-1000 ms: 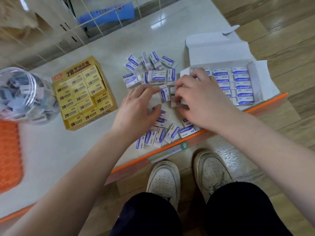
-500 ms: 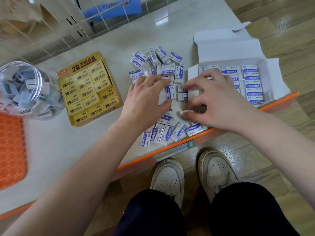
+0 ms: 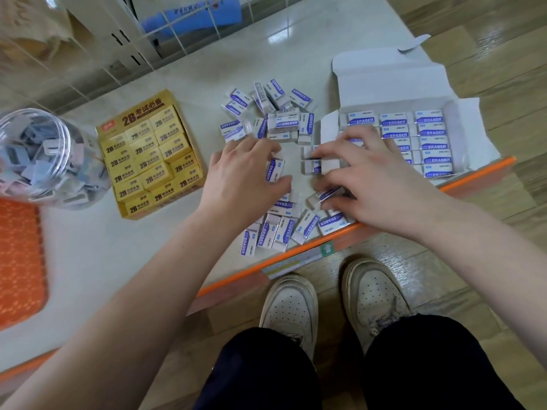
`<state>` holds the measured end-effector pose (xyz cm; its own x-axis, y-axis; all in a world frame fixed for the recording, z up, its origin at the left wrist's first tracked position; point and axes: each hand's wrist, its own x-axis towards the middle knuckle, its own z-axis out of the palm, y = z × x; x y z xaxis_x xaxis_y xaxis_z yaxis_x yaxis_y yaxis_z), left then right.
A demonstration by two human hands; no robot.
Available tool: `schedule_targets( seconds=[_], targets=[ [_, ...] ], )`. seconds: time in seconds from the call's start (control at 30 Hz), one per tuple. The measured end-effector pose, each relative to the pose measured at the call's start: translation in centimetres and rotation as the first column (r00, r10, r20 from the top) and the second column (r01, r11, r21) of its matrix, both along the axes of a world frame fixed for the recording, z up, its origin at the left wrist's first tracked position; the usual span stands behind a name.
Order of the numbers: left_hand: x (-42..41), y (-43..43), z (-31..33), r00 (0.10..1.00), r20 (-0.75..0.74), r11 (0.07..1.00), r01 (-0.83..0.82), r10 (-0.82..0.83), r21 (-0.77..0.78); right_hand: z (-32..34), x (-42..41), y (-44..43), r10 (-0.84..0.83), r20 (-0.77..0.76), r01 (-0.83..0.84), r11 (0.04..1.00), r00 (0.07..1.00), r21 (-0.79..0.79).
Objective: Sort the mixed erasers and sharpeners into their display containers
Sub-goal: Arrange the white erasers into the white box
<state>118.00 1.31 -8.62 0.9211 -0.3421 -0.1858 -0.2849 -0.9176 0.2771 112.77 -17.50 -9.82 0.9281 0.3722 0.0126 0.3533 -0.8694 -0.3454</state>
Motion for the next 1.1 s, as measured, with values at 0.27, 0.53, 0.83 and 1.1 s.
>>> schedule_targets(
  seconds=[0.27,0.53,0.83,1.1],
  targets=[
    [0.0,-0.4,-0.3,0.997,0.05,0.989,-0.047,0.054,-0.144,1.1,-0.8,0.2,-0.038,-0.024,0.043,0.96,0.999,0.278],
    [-0.4,-1.5,1.0,0.988,0.064,0.919,-0.106,0.14,-0.38,1.7,-0.6,-2.3,-0.278,-0.043,0.272,0.874,0.96,0.403],
    [-0.7,-4.7,2.2,0.994,-0.025,0.848,-0.101,0.103,-0.52,1.2,1.1,-8.6,-0.541,0.054,0.532,0.838,0.84,0.117],
    [-1.5,-4.0,1.1,0.994,-0.058,0.856,-0.114,0.098,-0.504,-0.2,2.7,-6.7,-0.546,0.045,0.534,0.831,0.837,0.152]
  ],
)
